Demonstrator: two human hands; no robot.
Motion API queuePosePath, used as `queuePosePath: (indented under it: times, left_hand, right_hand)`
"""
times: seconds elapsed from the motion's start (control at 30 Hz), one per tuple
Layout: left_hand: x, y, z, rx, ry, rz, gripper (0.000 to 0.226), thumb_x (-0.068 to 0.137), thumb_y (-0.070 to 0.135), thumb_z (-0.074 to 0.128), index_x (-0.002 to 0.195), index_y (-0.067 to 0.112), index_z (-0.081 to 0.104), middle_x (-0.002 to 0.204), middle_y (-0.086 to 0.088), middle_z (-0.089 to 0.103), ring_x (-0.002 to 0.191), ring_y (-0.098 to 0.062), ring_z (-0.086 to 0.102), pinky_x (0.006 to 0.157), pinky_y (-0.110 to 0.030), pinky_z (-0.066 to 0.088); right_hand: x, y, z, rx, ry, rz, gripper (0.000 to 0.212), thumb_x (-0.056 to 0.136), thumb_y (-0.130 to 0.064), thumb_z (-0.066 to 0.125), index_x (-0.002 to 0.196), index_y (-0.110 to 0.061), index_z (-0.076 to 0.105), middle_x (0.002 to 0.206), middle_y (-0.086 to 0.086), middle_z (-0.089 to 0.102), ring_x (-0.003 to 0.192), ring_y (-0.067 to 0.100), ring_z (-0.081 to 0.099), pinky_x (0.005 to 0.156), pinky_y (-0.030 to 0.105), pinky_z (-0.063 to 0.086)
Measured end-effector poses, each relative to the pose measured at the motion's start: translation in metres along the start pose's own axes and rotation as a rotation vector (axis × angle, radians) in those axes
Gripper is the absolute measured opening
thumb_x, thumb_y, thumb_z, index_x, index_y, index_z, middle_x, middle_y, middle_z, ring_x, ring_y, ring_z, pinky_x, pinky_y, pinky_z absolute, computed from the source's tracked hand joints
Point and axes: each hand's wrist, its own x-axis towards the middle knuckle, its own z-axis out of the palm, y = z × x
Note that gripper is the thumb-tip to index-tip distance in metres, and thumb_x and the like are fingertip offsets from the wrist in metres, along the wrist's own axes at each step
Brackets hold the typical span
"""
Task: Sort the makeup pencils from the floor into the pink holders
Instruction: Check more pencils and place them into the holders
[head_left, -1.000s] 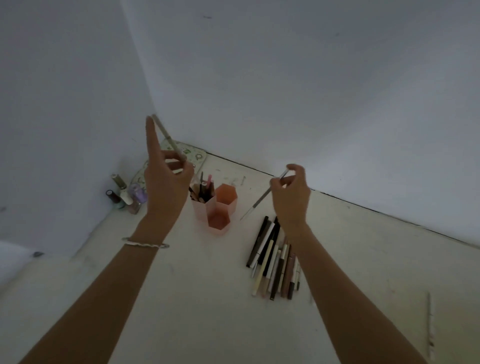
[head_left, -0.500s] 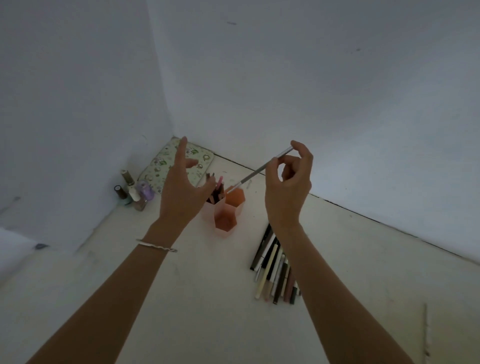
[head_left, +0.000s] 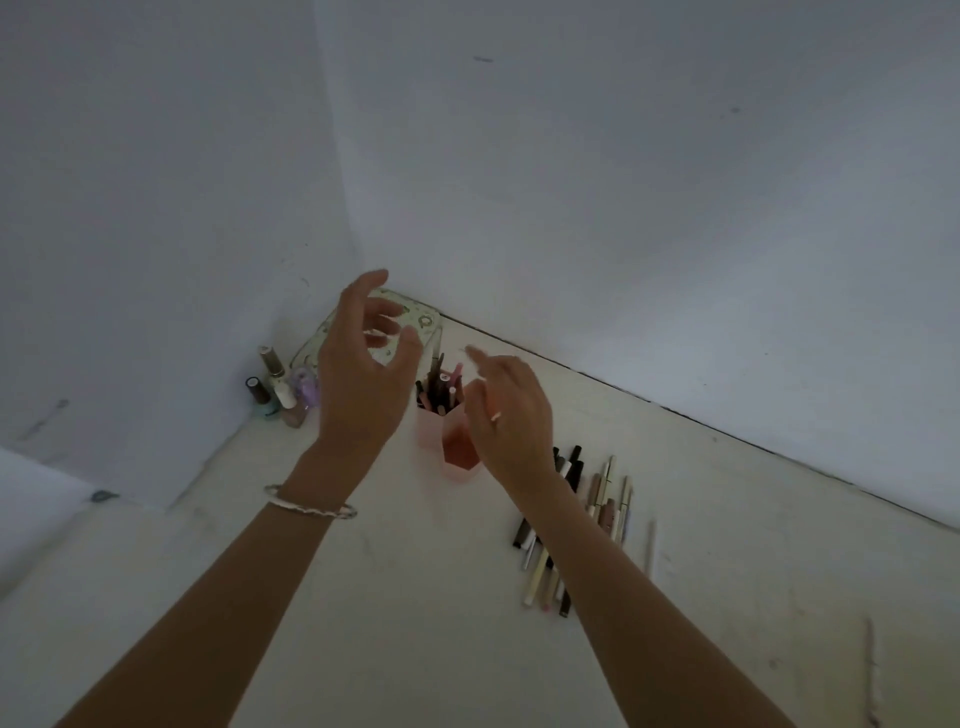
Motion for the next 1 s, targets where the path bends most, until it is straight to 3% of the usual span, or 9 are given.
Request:
queuePosePath:
  times: [0.1,0.2,0.27,0.37,0.43,0.63,0.73,0.9,1.0]
  left_hand:
    - [-0.03,0.012,0.028,-0.005,-0.104,0.107,0.018,0.085,0.014,0.054,0.102,0.023,0.054,0.082,0.014,0.058,0.071,-0.006,0.06,0.066,-0.022,0.053]
    - [-0.074,0.009,0.076,0.121,-0.437,0.062,0.012,0.088,0.014,0.056,0.096,0.023,0.055,0.077,0.014,0.055,0.068,-0.005,0.057,0.063,-0.015,0.048]
    - [-0.099,-0.007,0.107,0.306,-0.617,-0.038,0.014,0.092,0.012,0.054,0.104,0.02,0.057,0.085,0.011,0.058,0.075,-0.005,0.058,0.064,-0.013,0.044]
    - [-0.12,-0.038,0.136,0.614,-0.816,-0.13,0.024,0.098,0.012,0.044,0.121,0.011,0.051,0.114,-0.003,0.06,0.102,-0.017,0.059,0.08,-0.024,0.047]
    - [-0.127,-0.049,0.145,0.676,-0.87,-0.217,0.024,0.099,0.014,0.043,0.122,0.01,0.049,0.119,-0.007,0.059,0.108,-0.022,0.058,0.084,-0.029,0.045]
    - [-0.133,-0.055,0.16,0.713,-0.894,-0.315,0.02,0.095,0.015,0.05,0.113,0.007,0.05,0.113,-0.011,0.061,0.104,-0.028,0.06,0.081,-0.036,0.047]
    - [-0.127,-0.051,0.156,0.653,-0.888,-0.328,0.022,0.092,0.018,0.056,0.11,0.005,0.053,0.112,-0.012,0.059,0.103,-0.028,0.058,0.082,-0.034,0.045]
    - [-0.093,-0.018,0.133,0.281,-0.548,-0.33,0.017,0.088,0.012,0.065,0.096,0.018,0.052,0.088,0.005,0.059,0.073,-0.009,0.06,0.055,-0.013,0.044]
    - [-0.075,0.007,0.113,0.147,-0.384,-0.219,0.029,0.084,0.009,0.068,0.104,0.022,0.052,0.078,0.017,0.056,0.069,0.003,0.059,0.061,-0.002,0.045]
  right_hand:
    - [0.008,0.012,-0.024,0.109,0.199,0.205,0.038,0.086,-0.005,0.047,0.122,-0.01,0.059,0.091,-0.002,0.061,0.066,0.01,0.053,0.059,0.021,0.047]
    - [0.015,0.033,-0.057,0.146,0.305,0.382,0.04,0.084,-0.002,0.048,0.119,-0.018,0.056,0.091,-0.009,0.059,0.064,0.007,0.051,0.057,0.016,0.042]
    - [0.012,0.048,-0.077,0.116,0.32,0.437,0.041,0.083,0.002,0.049,0.117,-0.02,0.057,0.091,-0.008,0.06,0.062,0.006,0.05,0.057,0.014,0.04]
    - [-0.004,0.069,-0.102,0.079,0.335,0.473,0.039,0.082,0.005,0.048,0.113,-0.018,0.059,0.087,-0.007,0.062,0.059,0.005,0.048,0.056,0.01,0.039]
    - [-0.018,0.081,-0.114,0.062,0.329,0.489,0.037,0.083,0.004,0.049,0.11,-0.018,0.06,0.084,-0.009,0.062,0.057,0.005,0.048,0.056,0.01,0.039]
    - [-0.047,0.099,-0.118,0.011,0.255,0.56,0.035,0.085,0.005,0.051,0.106,-0.02,0.062,0.081,-0.012,0.061,0.056,0.008,0.048,0.054,0.013,0.04]
    - [-0.054,0.101,-0.105,0.02,0.141,0.62,0.027,0.09,-0.001,0.05,0.106,-0.02,0.061,0.079,-0.01,0.061,0.054,0.012,0.049,0.054,0.026,0.044]
    - [-0.062,0.106,-0.072,-0.08,-0.247,0.783,0.025,0.093,-0.01,0.049,0.116,-0.014,0.059,0.08,0.0,0.065,0.06,0.016,0.058,0.058,0.031,0.05]
    - [-0.069,0.101,-0.049,-0.166,-0.403,0.802,0.03,0.093,-0.013,0.05,0.123,-0.012,0.055,0.09,0.005,0.068,0.072,0.019,0.063,0.06,0.028,0.048]
